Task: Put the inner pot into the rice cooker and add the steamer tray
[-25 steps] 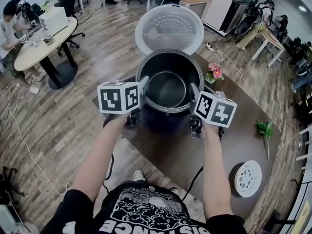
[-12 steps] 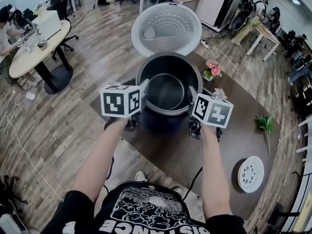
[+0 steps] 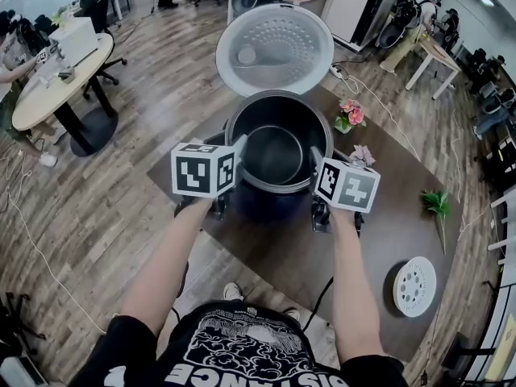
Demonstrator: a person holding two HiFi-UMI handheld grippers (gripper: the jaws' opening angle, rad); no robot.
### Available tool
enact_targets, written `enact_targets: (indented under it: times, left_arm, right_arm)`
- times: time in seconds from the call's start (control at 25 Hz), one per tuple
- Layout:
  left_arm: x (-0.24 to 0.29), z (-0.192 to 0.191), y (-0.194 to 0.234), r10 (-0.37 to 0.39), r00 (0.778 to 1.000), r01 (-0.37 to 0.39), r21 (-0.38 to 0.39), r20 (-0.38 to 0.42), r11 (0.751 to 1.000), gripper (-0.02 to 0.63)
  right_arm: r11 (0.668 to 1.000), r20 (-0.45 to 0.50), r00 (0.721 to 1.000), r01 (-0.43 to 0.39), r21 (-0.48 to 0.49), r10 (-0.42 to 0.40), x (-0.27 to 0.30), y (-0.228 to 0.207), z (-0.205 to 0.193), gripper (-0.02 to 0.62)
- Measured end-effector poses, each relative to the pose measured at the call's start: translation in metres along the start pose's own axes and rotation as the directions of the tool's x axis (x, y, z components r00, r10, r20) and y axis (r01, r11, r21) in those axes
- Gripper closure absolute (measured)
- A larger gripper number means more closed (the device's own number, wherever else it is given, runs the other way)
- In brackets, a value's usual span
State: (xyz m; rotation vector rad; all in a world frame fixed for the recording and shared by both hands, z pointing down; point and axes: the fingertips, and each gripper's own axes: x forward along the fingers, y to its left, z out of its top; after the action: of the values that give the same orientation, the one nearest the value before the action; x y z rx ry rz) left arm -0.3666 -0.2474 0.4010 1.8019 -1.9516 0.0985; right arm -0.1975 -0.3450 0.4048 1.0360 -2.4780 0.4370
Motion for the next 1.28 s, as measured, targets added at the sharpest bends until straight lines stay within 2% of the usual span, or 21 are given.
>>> enact_targets:
  times: [0.64, 0.84, 0.96, 1.28]
  left_arm:
    - [0.009, -0.010, 0.001, -0.002, 1.000, 0.002, -0.010, -0.023, 1.000, 0.449]
    - [0.009, -0.009, 0.006, 0.051, 0.998, -0.049, 0.074, -0.027, 0.996, 0.436]
    - [0.008, -0.006, 0.009, 0.047, 0.999, -0.046, 0.068, -0.019, 0.997, 0.434]
    - [0.007, -0.002, 0.007, 0.039, 0.999, -0.038, 0.084, -0.003, 0.996, 0.434]
  right_arm:
    - [1.000, -0.016, 1.000, -0.016, 0.023, 0.017, 0.006, -0.003, -0.007, 0.446]
    - [1.000, -0.010, 1.000, -0.002, 0.002, 0.002, 0.008, -0.004, -0.005, 0.426]
    - [0.998, -0.006, 1.000, 0.030, -0.052, -0.030, 0.010, -0.003, -0.004, 0.402]
    - [0.999, 0.017, 1.000, 0.016, -0.038, -0.015, 0.010, -0.003, -0.006, 0.400]
